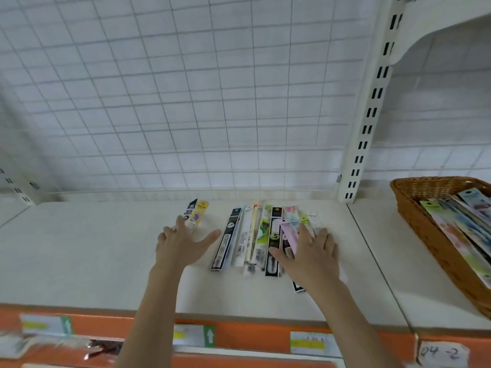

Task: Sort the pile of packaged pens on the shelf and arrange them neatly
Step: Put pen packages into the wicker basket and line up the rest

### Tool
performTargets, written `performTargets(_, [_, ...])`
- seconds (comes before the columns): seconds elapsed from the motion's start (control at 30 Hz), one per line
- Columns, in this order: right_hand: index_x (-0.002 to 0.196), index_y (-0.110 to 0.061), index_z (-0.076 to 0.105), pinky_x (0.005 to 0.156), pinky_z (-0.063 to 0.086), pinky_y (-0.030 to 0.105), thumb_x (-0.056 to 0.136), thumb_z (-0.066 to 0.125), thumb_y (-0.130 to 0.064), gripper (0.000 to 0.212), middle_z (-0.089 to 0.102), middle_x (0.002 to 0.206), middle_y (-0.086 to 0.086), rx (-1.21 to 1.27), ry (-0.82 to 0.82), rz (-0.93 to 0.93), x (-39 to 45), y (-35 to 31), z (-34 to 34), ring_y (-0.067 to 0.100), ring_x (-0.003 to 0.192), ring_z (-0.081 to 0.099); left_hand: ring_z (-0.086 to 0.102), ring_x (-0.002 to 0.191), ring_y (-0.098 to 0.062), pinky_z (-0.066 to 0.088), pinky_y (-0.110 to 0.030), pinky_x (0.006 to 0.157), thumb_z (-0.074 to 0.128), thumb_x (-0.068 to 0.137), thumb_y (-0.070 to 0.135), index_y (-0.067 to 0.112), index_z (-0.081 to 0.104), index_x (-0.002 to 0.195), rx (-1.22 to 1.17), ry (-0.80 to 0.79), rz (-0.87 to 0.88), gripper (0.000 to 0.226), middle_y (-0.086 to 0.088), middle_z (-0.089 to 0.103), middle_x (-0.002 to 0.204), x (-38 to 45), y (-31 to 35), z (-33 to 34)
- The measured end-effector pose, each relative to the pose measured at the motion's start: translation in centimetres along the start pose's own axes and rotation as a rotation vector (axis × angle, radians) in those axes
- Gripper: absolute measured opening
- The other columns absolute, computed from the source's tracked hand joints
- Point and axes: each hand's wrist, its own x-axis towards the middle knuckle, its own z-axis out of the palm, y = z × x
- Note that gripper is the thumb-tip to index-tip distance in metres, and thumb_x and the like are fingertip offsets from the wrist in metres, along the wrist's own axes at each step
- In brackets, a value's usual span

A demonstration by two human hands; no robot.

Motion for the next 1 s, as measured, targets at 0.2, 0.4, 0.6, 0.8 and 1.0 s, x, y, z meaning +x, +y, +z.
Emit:
performTargets(0.2, [0.150,-0.017,0.008,0.119,0.009,0.042,0.093,0.037,-0.055,0.074,0.012,0.156,0.018,0.026,0.086,-0.016,0.7,-0.6,1.0,0.034,0.145,0.010,0.043,0.120,-0.034,0.039,-0.039,0.094,0.063,0.081,0.042,0.005,0.037,0.127,0.108,0.007,0.027,0.065,-0.015,0.050,0.126,1.7,0.1,-0.9])
performTargets(0.4, [0.143,-0.011,0.027,0.114,0.024,0.042,0.092,0.042,-0.035,0.058,0.040,0.140,0.016,0.043,0.147,-0.010,1.4,-1.2,1.6,0.033,0.131,0.034,0.051,0.107,-0.036,0.038,-0.034,0.076,0.046,0.086,0.008,0.000,0.043,0.107,0.041,-0.042,0.167,0.022,-0.019,0.056,0.114,1.9,0.6,-0.9])
performTargets(0.6, [0.150,-0.016,0.010,0.118,0.012,0.043,0.084,0.030,-0.073,0.090,0.017,0.155,0.014,-0.046,0.111,0.043,1.0,-1.5,1.8,0.031,0.144,0.015,0.046,0.120,-0.033,0.042,-0.042,0.095,0.040,0.088,0.062,0.002,0.039,0.128,0.026,-0.123,0.208,0.073,-0.016,0.050,0.126,0.5,3.5,-0.2])
performTargets(0.8, [0.142,-0.015,0.026,0.116,0.021,0.041,0.090,0.042,-0.053,0.066,0.040,0.139,0.010,-0.025,0.190,0.031,1.4,-0.6,1.4,0.030,0.132,0.033,0.033,0.131,-0.032,0.034,-0.046,0.101,0.038,0.065,0.087,0.013,0.009,0.149,0.178,-0.219,0.263,0.116,-0.014,0.037,0.143,-1.1,7.3,1.5])
performTargets(1.0, [0.138,-0.019,0.035,0.109,0.029,0.035,0.087,0.052,-0.048,0.061,0.045,0.137,0.004,-0.022,0.171,0.051,1.0,1.4,-0.5,0.028,0.128,0.037,0.035,0.126,-0.032,0.035,-0.042,0.094,0.054,0.065,0.079,0.010,0.011,0.146,0.282,-0.198,0.233,0.115,-0.014,0.038,0.139,-2.5,9.4,3.4])
